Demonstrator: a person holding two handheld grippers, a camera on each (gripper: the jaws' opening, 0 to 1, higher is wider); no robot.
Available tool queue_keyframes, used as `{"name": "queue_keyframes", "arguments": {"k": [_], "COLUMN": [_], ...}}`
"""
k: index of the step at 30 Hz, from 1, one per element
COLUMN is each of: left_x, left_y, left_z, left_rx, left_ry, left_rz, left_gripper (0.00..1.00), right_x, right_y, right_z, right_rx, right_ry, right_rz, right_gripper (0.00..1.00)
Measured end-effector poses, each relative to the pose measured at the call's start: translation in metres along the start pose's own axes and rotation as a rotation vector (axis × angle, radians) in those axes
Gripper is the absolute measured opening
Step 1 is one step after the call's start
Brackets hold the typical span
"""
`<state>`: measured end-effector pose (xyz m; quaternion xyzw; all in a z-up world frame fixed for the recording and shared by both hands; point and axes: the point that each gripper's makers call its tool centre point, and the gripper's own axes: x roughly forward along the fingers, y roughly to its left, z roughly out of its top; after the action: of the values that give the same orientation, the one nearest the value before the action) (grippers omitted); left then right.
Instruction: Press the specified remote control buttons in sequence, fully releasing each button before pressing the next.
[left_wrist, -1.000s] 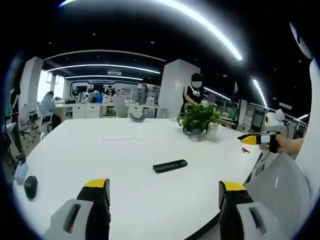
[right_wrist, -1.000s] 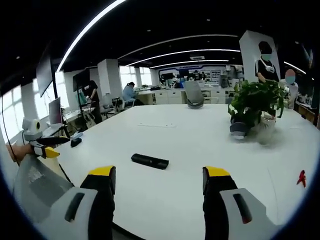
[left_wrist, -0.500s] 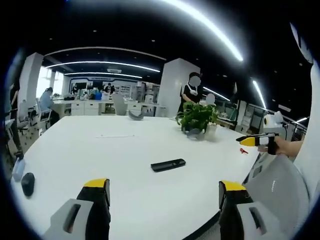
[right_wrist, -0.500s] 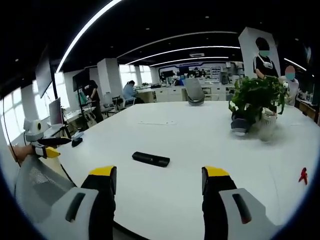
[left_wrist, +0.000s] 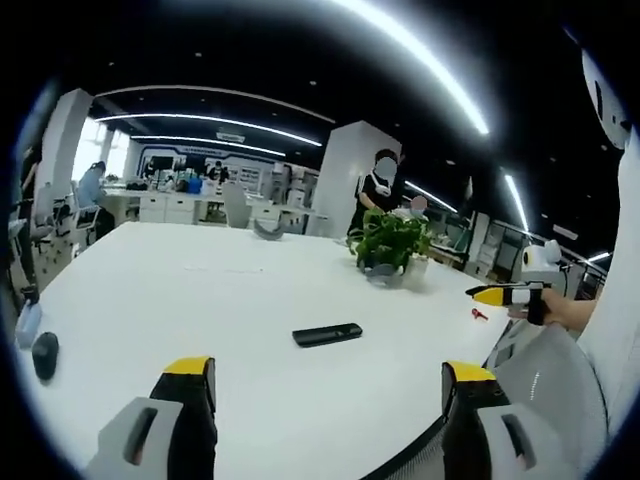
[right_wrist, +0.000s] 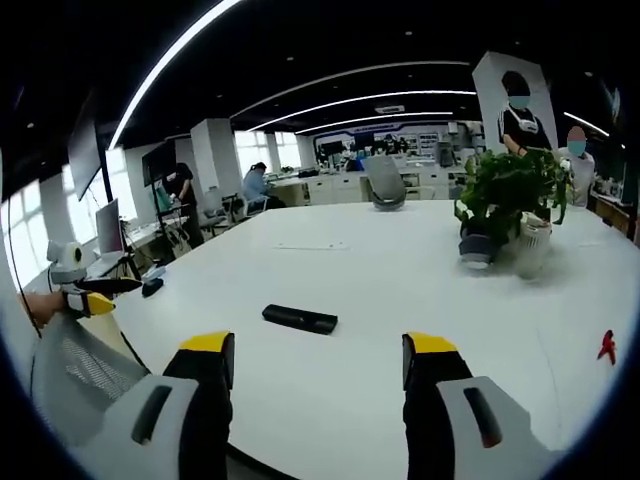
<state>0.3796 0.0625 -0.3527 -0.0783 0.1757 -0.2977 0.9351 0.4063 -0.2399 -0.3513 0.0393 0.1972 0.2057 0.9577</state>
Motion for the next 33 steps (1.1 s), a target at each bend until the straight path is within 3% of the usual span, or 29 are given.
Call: {"name": "queue_keyframes", "arguments": {"k": [2, 4, 7, 11, 17, 22, 27, 33], "left_x": [0.002, 0.006, 0.02, 0.046, 0.086, 0.113, 0.139, 0.166], "left_y": [-0.01, -0.013, -0.014, -0.013, -0.019, -0.017, -0.019, -0.01], "left_z": [-0.002, -0.007, -0.002, -0.005, -0.013, -0.019, -0.015, -0.016], "left_rx": [-0.043, -0.046, 0.039, 0.173, 0.185, 0.302, 0.315, 0.391], "left_ry": [0.017, 0.084, 0.122, 0.222, 0.339, 0.432, 0.468, 0.53], "left_rz": [-0.074, -0.122, -0.173, -0.245, -0.364, -0.409, -0.435, -0.452], "left_gripper": [1.0, 1.0, 1.0, 1.0, 1.0, 0.96, 0.96, 0.96], "right_x": [0.0, 0.0, 0.0, 0.0, -0.001, -0.001, -0.002, -0.002], "right_y": [0.0, 0.0, 0.001, 0.002, -0.001, -0.002, -0.002, -0.006], "right_z": [0.0, 0.0, 0.0, 0.0, 0.001, 0.0, 0.001, -0.001], "right_rx": [0.002, 0.004, 0.004, -0.001, 0.005, -0.004, -0.012, 0.004], "right_ry": [0.0, 0.0, 0.0, 0.002, -0.007, -0.002, -0.003, 0.004], "right_rz": [0.001, 0.002, 0.008, 0.011, -0.001, -0.007, -0.009, -0.021], "right_gripper": [0.7, 0.7, 0.7, 0.7, 0.69, 0.68, 0.67, 0.65]}}
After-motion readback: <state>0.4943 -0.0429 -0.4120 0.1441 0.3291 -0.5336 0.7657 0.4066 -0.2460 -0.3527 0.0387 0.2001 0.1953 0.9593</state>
